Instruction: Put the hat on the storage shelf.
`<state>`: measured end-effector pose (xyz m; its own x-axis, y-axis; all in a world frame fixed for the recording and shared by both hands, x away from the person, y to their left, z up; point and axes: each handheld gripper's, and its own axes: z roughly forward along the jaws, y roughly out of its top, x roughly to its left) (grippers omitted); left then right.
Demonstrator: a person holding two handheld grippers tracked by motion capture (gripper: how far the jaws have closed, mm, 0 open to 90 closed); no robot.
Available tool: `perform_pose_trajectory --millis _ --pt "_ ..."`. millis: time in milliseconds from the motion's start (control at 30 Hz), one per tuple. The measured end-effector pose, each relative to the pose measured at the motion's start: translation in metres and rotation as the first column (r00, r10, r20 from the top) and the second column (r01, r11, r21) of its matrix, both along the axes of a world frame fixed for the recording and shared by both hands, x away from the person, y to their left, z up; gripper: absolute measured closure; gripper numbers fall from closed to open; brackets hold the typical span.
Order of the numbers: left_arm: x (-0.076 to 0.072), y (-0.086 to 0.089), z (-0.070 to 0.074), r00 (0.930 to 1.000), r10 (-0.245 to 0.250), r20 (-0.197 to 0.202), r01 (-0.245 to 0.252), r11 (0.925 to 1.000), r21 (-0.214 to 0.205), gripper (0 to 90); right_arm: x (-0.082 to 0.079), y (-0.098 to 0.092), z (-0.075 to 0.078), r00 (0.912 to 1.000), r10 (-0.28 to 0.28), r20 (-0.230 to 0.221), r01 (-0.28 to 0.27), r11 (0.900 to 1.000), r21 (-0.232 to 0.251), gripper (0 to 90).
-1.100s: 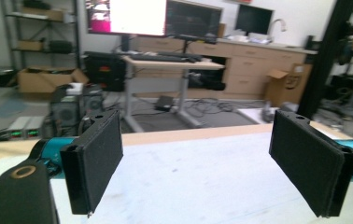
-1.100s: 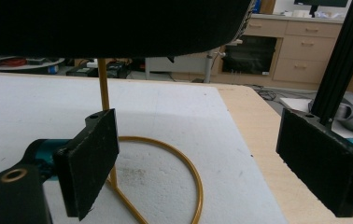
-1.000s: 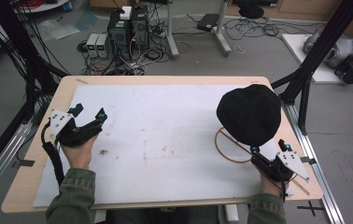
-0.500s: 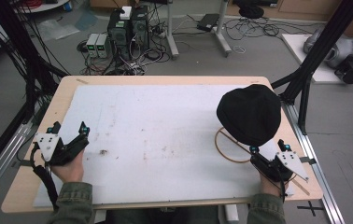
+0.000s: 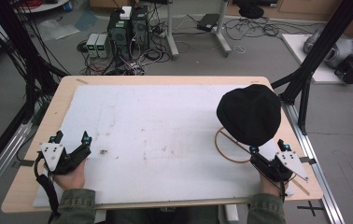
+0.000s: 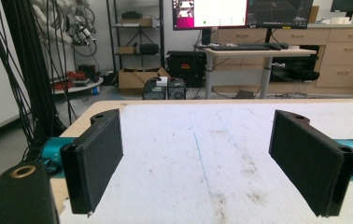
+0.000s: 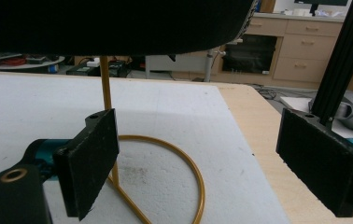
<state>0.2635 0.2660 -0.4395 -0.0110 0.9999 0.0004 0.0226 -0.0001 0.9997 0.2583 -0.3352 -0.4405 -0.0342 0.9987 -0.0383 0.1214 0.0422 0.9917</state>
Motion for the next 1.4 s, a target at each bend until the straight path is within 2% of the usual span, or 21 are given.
perform_pose_trajectory --millis 367,733,967,1400 --pt "-0.0005 0.0009 -0.0017 1.0 0.006 -0.008 -0.006 1.0 -0.002 17.8 0.0001 0.0001 0.0001 1.0 0.003 0.002 -0.003 1.0 -0.001 12.4" --pt "-0.0006 0.0 -0.0025 0.9999 -0.01 -0.012 0.009 0.9999 -0.007 17.8 0.0001 0.0009 0.0004 1.0 0.007 0.002 -0.007 1.0 0.005 12.4" --pt "-0.0011 -0.0019 -0.0022 0.9998 -0.017 -0.012 0.017 0.9998 0.003 17.8 -0.0002 0.0007 0.0005 1.0 0.008 -0.001 -0.008 1.0 0.005 12.4" --pt "0.0019 -0.0005 -0.0007 1.0 0.008 -0.001 -0.008 1.0 0.004 18.9 0.0001 0.0003 0.0003 1.0 0.007 0.002 -0.007 1.0 0.004 12.4"
